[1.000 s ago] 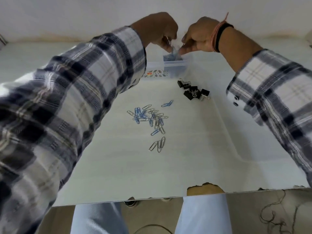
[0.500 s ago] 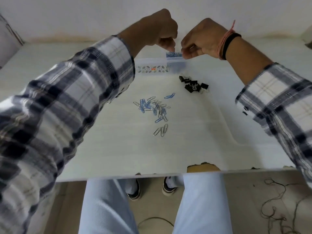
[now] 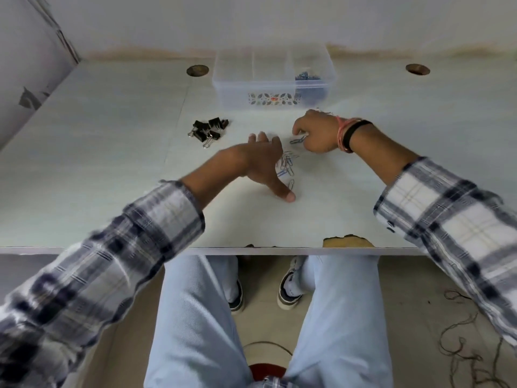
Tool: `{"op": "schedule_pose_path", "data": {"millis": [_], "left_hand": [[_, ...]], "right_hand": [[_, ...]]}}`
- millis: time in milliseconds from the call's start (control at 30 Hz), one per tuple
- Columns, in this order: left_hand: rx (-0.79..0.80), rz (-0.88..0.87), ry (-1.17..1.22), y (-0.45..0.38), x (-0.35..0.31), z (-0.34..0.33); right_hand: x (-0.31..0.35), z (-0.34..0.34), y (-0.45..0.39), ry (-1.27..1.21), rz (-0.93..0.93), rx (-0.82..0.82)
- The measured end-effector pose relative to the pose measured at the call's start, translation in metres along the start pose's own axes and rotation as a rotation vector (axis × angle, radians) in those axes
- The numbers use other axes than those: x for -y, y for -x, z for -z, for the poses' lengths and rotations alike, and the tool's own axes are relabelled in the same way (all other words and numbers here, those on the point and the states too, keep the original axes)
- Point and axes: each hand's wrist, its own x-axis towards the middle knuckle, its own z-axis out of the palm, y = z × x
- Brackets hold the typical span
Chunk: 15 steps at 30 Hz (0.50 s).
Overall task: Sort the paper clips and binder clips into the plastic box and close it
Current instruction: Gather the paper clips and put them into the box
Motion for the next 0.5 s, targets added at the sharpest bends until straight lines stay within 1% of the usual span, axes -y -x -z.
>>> {"op": "schedule_pose_path", "data": {"millis": [67,200,267,333,433,500], "left_hand": [[-0.052,0.003,0.08,-0.003,0.007,-0.005],[-0.286,0.001,0.205,-0.009,0.018,-0.002],[-0.353,-0.005,0.25,-0.008,0.023,-0.001],[-0.357,-0.014,0.263,-0.004,0.031,0.001],[-0.254,-0.032,0.186,0.0,0.041,0.002],[-0.213,-0.062,0.182,-0.002,0.044,0.002]], "right_hand": [[0.002,-0.004,0.0,0.005,0.033,-0.014],[0.009,-0.009,0.007,-0.091,0.157,-0.03],[0.009,-0.008,0.009,-0.152,0.159,-0.023],[0.007,-0.006,0.009,-0.129,0.166,0.004],[0.005,-0.008,0.007,-0.012,0.159,0.091],[0.005,-0.013,0.002,-0.013,0.163,0.098]]}}
